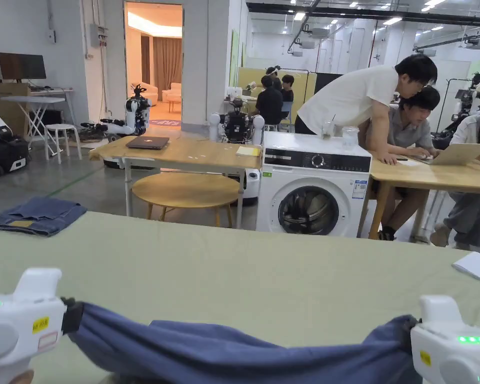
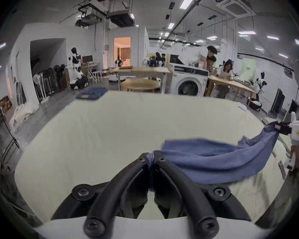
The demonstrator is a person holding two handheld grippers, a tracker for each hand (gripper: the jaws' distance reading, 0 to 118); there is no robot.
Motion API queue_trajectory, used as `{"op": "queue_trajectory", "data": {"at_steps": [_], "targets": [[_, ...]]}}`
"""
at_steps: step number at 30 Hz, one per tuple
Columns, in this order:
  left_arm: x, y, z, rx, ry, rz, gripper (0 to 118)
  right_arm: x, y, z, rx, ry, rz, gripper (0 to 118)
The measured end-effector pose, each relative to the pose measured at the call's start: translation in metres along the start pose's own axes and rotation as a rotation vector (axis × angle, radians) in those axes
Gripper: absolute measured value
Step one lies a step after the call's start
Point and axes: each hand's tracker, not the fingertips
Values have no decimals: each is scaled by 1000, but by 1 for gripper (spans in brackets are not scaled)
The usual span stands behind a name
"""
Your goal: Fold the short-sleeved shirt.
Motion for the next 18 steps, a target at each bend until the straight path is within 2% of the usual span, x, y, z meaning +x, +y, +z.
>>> {"op": "queue_trajectory", "data": {"at_steps": [3, 6, 11, 16, 18], "targets": [[2, -48, 9, -42, -11, 18, 0, 1, -42, 17, -26, 3, -35, 2], [8, -81, 18, -75, 15, -4, 0, -6, -67, 38, -29, -24, -29, 2], [-7, -114, 11, -98, 10, 40, 0, 3, -97, 36, -52, -46, -68, 2], [-8, -127, 15, -107, 9, 38, 0, -8, -108, 44, -25, -76, -3, 3], [-6, -124, 21, -94, 17, 30, 2, -15, -107, 53, -4, -81, 18, 14]]}}
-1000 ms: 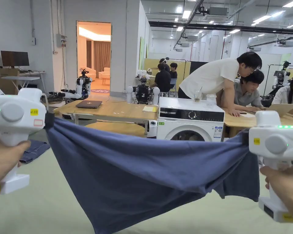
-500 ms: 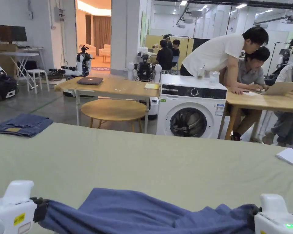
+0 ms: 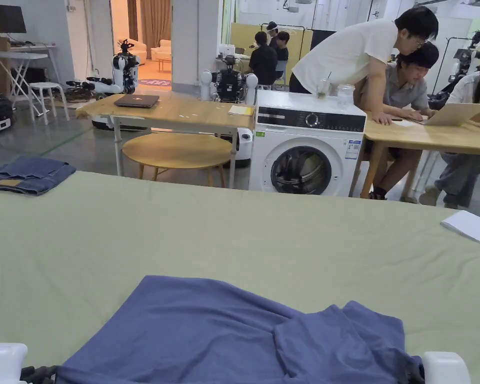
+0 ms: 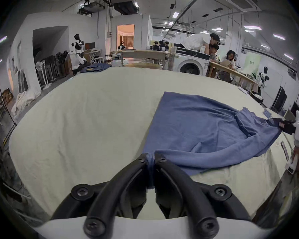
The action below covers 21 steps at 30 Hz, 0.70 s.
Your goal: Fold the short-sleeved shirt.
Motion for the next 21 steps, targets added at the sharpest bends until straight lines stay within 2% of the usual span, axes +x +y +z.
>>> {"op": "queue_trajectory", "data": {"at_steps": [1, 2, 3, 4, 5, 10, 11, 12, 13, 14, 15, 17, 20, 21], "targets": [[1, 2, 3, 8, 1, -3, 9, -3, 3, 7, 28, -4, 6, 27], [14, 1, 15, 20, 5, -8, 23, -6, 6, 13, 54, -3, 10, 48], [18, 3, 20, 32, 4, -13, 28, -10, 9, 20, 82, -3, 16, 64], [21, 5, 25, 47, -8, -16, 32, -14, 12, 26, 100, -8, 26, 72], [26, 7, 30, 75, -12, -14, 41, -19, 16, 33, 137, -14, 28, 73], [49, 15, 35, 172, -91, -5, 41, -40, 29, 56, 245, 42, -53, 73], [56, 17, 36, 194, -114, -1, 41, -45, 32, 60, 264, 48, -78, 69], [65, 19, 37, 208, -118, 0, 41, -50, 33, 64, 283, 59, -97, 59], [73, 21, 38, 224, -121, -1, 39, -56, 35, 67, 301, 64, -101, 41], [82, 23, 38, 248, -125, -10, 37, -60, 37, 68, 313, 58, -97, 13], [89, 24, 38, 272, -125, -16, 31, -65, 40, 68, 319, 71, -89, 6], [104, 28, 35, 286, -121, -22, 0, -74, 43, 69, 329, 84, -86, 0], [123, 36, 28, 296, -94, -42, 0, -80, 46, 71, 361, 149, -116, 0], [123, 39, 24, 284, -128, -52, 0, -82, 48, 71, 359, 136, -109, 0]]}}
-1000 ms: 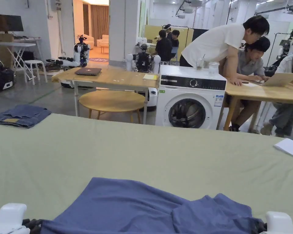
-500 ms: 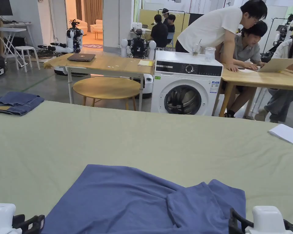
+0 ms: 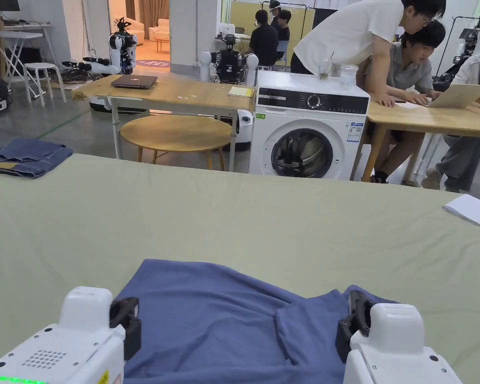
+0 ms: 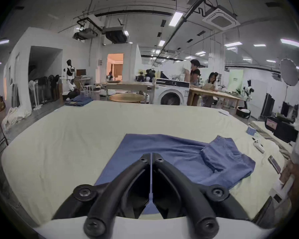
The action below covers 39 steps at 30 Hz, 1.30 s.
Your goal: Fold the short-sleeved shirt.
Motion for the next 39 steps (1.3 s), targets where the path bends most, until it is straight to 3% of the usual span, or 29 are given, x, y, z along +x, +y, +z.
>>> {"op": "queue_trajectory", "data": {"at_steps": [5, 17, 18, 20, 21, 23, 25, 30, 34, 37, 38, 39], "targets": [[-11, 16, -40, -93, -12, -28, 0, 1, -1, -12, -49, 28, 1, 0], [-100, 85, -255, -432, -74, 104, 0, 30, -25, -69, -190, -21, 59, 0], [-102, 89, -272, -482, -65, 106, 12, 33, -27, -73, -201, -27, 60, 0], [-109, 94, -306, -571, -86, 120, 56, 39, -33, -81, -232, -32, 63, 0], [-109, 93, -319, -607, -97, 127, 51, 42, -35, -83, -244, -36, 68, 0], [-111, 93, -343, -621, -101, 132, 65, 50, -43, -86, -264, -52, 80, 0], [-106, 87, -359, -662, -87, 150, 65, 58, -48, -87, -289, -71, 86, 0], [-88, 49, -389, -859, -35, 63, 65, 83, -58, -86, -340, -123, 65, 0], [-61, 49, -368, -747, 36, -29, 63, 99, -59, -85, -363, -158, 51, 0], [-60, 49, -372, -723, -12, -115, 36, 110, -57, -89, -381, -171, 29, 0], [-59, 51, -370, -737, -39, -101, 10, 114, -56, -92, -386, -177, 15, 0], [-60, 53, -368, -739, -96, -66, 1, 118, -53, -95, -393, -175, 0, 0]]}}
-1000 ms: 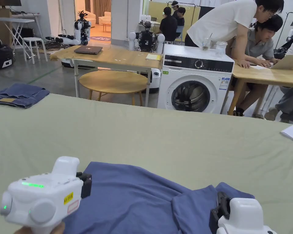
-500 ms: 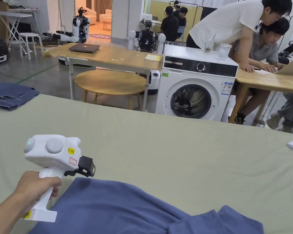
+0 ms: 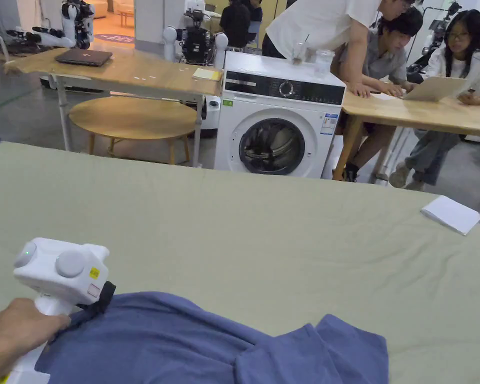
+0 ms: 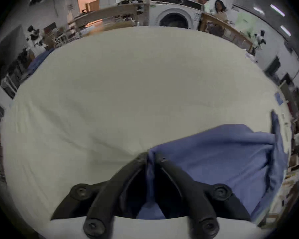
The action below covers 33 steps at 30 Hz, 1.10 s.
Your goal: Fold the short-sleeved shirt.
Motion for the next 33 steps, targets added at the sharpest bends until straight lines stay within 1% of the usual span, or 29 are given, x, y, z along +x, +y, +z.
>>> {"op": "queue_trajectory", "data": {"at_steps": [1, 2, 3, 5, 6, 7, 8, 9, 10, 11, 12, 13, 16, 18, 19, 20, 21, 22, 23, 24, 25, 26, 27, 28, 31, 33], "targets": [[-1, -3, 3, 3, -10, 43, 2, 5, 5, -5, -16, 14, -19, 0], [-2, -7, 9, 3, -11, 48, 2, 9, 10, -10, -53, 34, -42, 0], [-2, -11, 14, 22, -21, 34, 2, 15, 15, -15, -72, 52, -65, 0], [3, -22, 33, 60, 2, 9, 1, 24, 25, -33, -134, 85, -82, 0], [5, -27, 41, 99, -10, -1, 1, 28, 29, -42, -160, 93, -90, 5], [6, -33, 53, 125, -23, -3, 1, 31, 34, -54, -215, 90, -83, 20], [7, -39, 65, 152, -18, 12, 1, 38, 39, -71, -270, 118, -110, 46], [7, -43, 74, 174, -33, 13, 2, 40, 42, -81, -300, 123, -126, 59], [4, -50, 84, 211, -49, 20, 2, 42, 44, -95, -339, 122, -134, 62], [3, -56, 95, 234, -40, 43, 2, 42, 47, -108, -354, 132, -141, 62], [3, -60, 103, 240, -49, 43, 2, 41, 48, -120, -378, 115, -121, 62], [2, -65, 112, 261, -58, 54, 2, 40, 49, -135, -418, 127, -106, 62], [2, -76, 127, 283, -49, 54, 2, 35, 44, -174, -537, 159, -117, 61], [3, -82, 131, 291, -53, 58, 2, 31, 37, -193, -632, 166, -149, 60], [4, -84, 131, 289, -57, 61, 2, 27, 34, -196, -642, 141, -125, 58], [5, -86, 132, 286, -57, 58, 1, 24, 36, -194, -602, 129, -87, 52], [7, -87, 132, 283, -52, 51, 1, 19, 38, -191, -594, 113, -55, 52], [9, -88, 131, 280, -41, 49, 2, 13, 39, -188, -578, 107, -19, 49], [10, -89, 132, 279, -40, 46, 2, 8, 39, -186, -574, 108, 12, 39], [10, -89, 133, 282, -41, 42, 2, 6, 39, -183, -569, 123, 6, 16], [11, -89, 134, 283, -40, 43, 2, 6, 39, -181, -564, 152, -11, 0], [11, -89, 135, 282, -38, 50, 1, 6, 39, -179, -566, 128, -13, 0], [10, -89, 138, 287, -42, 52, 2, 8, 41, -175, -557, 136, -13, 0], [10, -88, 143, 296, -46, 55, 2, 11, 46, -165, -504, 142, -10, 0], [10, -87, 166, 344, -52, 56, 1, 16, 65, -132, -352, 95, -7, 0], [9, -83, 182, 373, -40, 47, 1, 29, 84, -117, -306, 127, -50, 0]]}}
